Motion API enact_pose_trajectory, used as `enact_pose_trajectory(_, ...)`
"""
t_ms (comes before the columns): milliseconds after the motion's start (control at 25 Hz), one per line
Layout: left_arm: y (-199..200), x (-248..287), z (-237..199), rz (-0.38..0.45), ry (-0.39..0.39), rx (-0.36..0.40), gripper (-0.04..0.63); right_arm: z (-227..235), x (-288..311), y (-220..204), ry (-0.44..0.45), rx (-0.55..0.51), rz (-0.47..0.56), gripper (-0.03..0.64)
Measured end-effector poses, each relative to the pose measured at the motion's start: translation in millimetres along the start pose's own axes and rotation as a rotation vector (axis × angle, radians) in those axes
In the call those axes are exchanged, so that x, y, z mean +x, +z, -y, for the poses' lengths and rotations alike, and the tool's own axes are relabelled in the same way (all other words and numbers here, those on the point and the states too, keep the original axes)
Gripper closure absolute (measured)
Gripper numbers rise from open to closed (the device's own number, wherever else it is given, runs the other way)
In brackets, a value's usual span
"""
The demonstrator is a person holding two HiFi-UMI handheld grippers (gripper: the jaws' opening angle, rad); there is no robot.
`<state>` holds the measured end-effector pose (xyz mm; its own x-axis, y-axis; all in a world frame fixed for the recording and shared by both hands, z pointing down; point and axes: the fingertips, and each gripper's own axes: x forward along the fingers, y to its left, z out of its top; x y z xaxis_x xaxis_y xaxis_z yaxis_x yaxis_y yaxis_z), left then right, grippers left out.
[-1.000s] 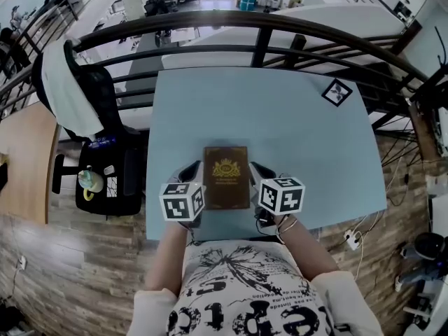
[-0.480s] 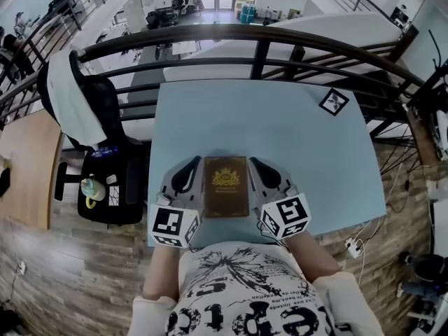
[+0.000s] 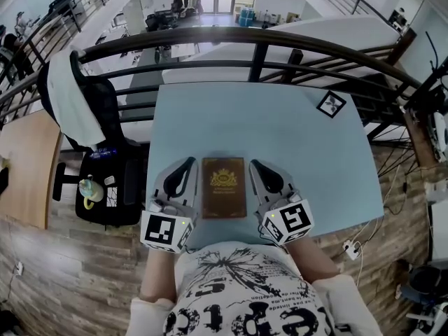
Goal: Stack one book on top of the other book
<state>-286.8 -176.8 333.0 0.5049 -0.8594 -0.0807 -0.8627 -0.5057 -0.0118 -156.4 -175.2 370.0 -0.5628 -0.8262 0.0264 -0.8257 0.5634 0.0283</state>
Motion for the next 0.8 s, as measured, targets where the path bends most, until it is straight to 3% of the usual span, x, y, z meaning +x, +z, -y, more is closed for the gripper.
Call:
enact_pose_trajectory(520,-19,1,2,-0.073,-0.021,0.006,0.583,-25,4,-5,0.076,-0.068,-0.052,0.626)
enact_pose_trajectory(800,-24,-2,0,-0.073,-0.021,-0.006,0.583,-23,5,-11,0.049,-0.021,-0.063,0.626)
